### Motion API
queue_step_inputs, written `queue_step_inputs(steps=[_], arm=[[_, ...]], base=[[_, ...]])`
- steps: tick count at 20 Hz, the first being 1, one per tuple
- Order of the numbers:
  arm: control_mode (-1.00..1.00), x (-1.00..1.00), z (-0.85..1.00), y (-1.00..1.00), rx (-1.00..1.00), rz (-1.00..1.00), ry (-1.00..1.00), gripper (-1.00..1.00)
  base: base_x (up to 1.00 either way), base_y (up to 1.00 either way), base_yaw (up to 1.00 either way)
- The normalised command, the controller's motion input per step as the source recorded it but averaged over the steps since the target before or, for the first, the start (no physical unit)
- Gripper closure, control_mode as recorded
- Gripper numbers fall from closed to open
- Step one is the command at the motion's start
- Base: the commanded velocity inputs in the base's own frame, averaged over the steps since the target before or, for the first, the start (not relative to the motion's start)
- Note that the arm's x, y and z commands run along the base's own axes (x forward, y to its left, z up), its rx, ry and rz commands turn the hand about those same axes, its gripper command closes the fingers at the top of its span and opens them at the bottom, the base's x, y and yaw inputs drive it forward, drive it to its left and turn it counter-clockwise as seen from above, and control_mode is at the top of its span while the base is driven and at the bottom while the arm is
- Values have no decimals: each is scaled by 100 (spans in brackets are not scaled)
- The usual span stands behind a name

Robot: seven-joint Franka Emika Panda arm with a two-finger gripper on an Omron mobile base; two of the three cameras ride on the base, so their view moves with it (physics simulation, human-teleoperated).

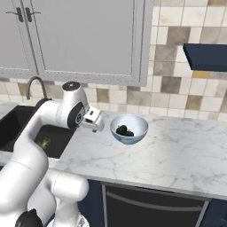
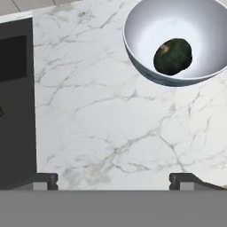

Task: Pick the squashs from the cabinet and place them in one bowl. Pick the broccoli from the sink and place it in the other bowl.

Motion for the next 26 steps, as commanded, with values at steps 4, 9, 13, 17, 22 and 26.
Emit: queue_step_inputs(steps=[4, 9, 13, 17, 22, 26], arm=[[100, 0, 0, 0, 0, 0, 0, -100], [100, 0, 0, 0, 0, 0, 0, -100], [100, 0, 0, 0, 0, 0, 0, -100], [100, 0, 0, 0, 0, 0, 0, -100], [100, 0, 0, 0, 0, 0, 0, -100], [-100, 0, 0, 0, 0, 0, 0, -100]], base=[[-2, 79, 0], [0, 81, 0], [0, 78, 0], [0, 78, 0], [0, 76, -1], [0, 27, 0]])
